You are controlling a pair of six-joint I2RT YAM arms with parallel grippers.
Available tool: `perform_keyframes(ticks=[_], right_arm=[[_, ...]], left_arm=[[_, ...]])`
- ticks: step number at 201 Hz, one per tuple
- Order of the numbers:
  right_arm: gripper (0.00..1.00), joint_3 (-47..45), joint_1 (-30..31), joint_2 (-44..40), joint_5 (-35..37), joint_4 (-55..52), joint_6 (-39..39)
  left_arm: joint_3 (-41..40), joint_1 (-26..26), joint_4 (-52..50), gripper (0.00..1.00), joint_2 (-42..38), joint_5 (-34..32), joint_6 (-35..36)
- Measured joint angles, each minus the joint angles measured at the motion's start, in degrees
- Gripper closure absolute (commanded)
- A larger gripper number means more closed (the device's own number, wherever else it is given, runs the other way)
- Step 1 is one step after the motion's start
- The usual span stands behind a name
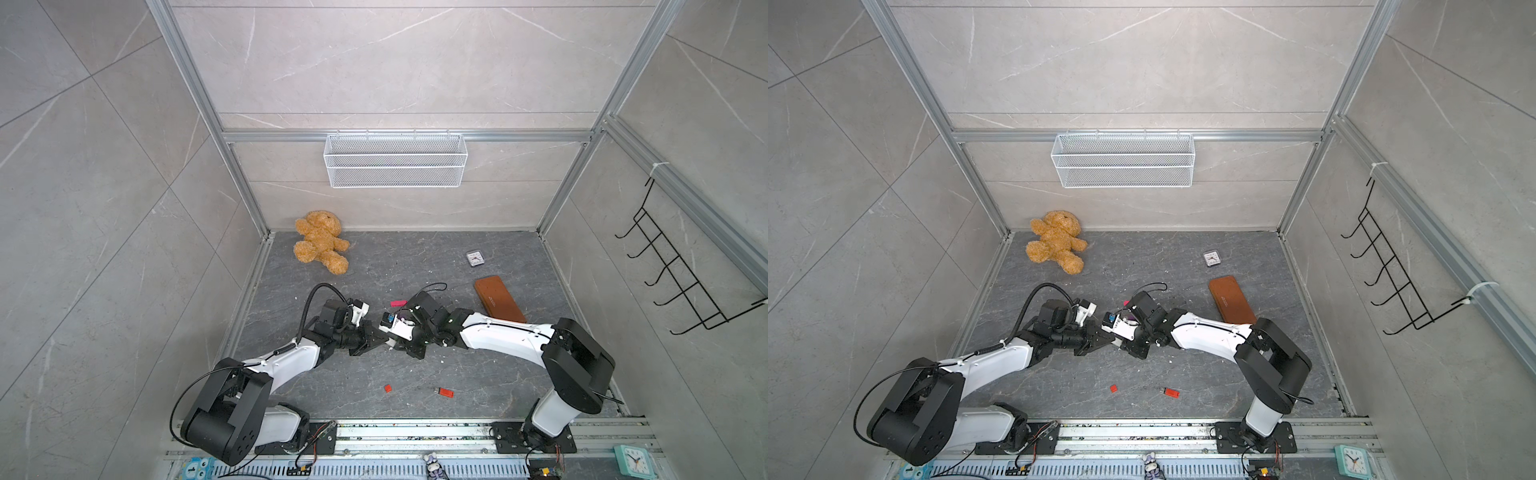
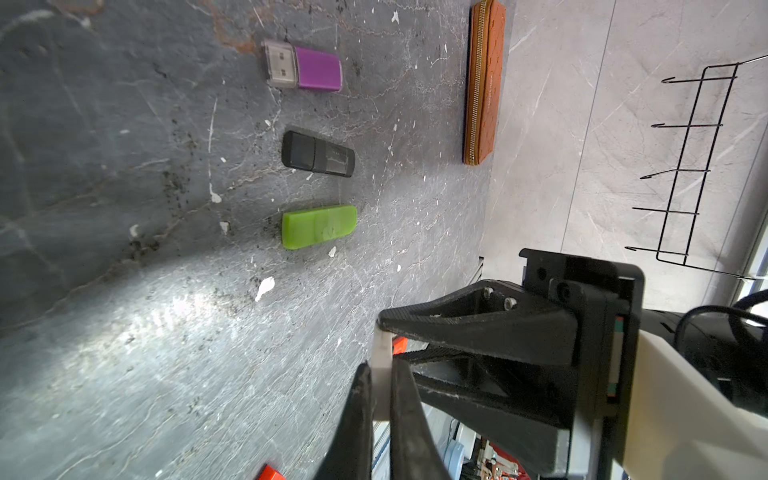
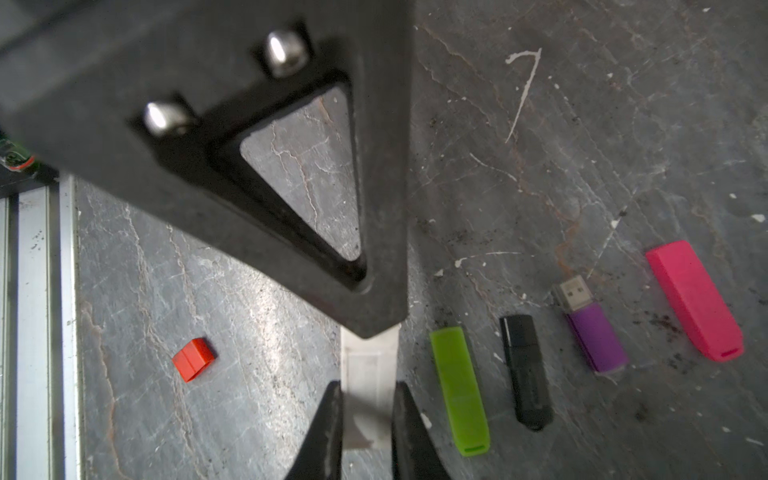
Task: Close the usb drive cover
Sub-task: Close the cover of the USB drive.
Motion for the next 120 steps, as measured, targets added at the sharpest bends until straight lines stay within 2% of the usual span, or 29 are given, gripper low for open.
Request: perform_keyframes(ticks=[120], right_arm=[[0.83, 0.0, -0.9, 0.3, -2.1, 0.8, 3.6]], left_arm=[[0.2, -0.9, 1.2, 0.95, 0.2, -1.6, 0.0]])
